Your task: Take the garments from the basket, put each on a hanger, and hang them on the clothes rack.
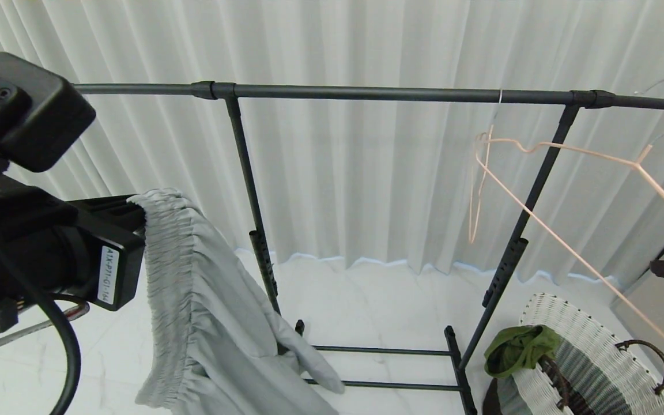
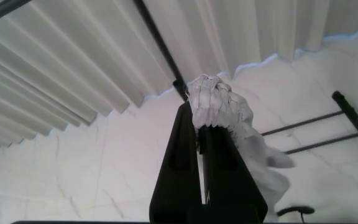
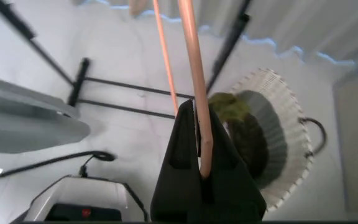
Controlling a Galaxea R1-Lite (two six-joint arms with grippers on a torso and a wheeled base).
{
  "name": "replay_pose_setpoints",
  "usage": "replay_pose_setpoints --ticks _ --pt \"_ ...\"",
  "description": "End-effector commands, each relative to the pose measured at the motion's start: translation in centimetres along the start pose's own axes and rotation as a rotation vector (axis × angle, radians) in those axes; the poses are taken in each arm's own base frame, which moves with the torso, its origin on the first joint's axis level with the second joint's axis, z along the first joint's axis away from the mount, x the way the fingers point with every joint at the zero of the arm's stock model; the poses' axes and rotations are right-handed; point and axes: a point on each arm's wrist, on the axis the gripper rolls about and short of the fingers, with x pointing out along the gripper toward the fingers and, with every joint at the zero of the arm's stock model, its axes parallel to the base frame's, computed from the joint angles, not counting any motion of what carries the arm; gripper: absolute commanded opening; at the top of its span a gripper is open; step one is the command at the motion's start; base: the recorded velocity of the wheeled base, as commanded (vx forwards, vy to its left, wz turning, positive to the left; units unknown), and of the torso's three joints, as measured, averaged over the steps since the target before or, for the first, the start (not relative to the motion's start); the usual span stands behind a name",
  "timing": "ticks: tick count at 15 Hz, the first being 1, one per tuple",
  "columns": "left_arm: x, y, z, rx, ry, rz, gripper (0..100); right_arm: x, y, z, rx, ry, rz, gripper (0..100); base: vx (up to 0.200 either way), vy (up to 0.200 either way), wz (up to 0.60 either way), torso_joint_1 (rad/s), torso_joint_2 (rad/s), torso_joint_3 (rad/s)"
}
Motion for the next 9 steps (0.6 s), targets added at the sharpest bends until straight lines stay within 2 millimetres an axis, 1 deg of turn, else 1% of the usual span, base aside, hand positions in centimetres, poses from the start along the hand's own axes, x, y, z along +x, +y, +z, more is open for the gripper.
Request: replay_pose_setpoints --ticks 1,3,5,6,7,9 --pt "0.5 -0.4 -0.1 0.016 0.017 -0.003 0 -0.7 1.6 -0.2 -0.056 -0.006 0.131 0 0.0 0.0 0.0 0.0 0.0 0.0" --pt "1.3 -1.1 0.0 0.033 0.038 -0.006 0 -1.1 3.0 -0.6 -0.104 0.0 0.241 0 0.0 0.0 0.0 0.0 0.0 0.0" --pt "2.6 -1.9 0.3 0.045 0.068 0.01 0 -1.6 4.4 -1.0 -0.145 0.017 0.343 0 0.0 0.0 0.0 0.0 0.0 0.0" --pt "3.0 -2.0 0.6 0.046 0.072 0.02 0 -1.7 4.7 -1.2 -0.153 0.023 0.367 0 0.0 0.0 0.0 0.0 0.0 0.0" --pt "3.9 -2.4 1.1 0.048 0.085 0.043 0 -2.1 5.5 -1.5 -0.17 0.035 0.43 0 0.0 0.0 0.0 0.0 0.0 0.0" --pt "5.3 -2.5 2.0 0.04 0.096 0.067 0 -2.8 6.7 -2.0 -0.186 0.055 0.524 0 0.0 0.0 0.0 0.0 0.0 0.0"
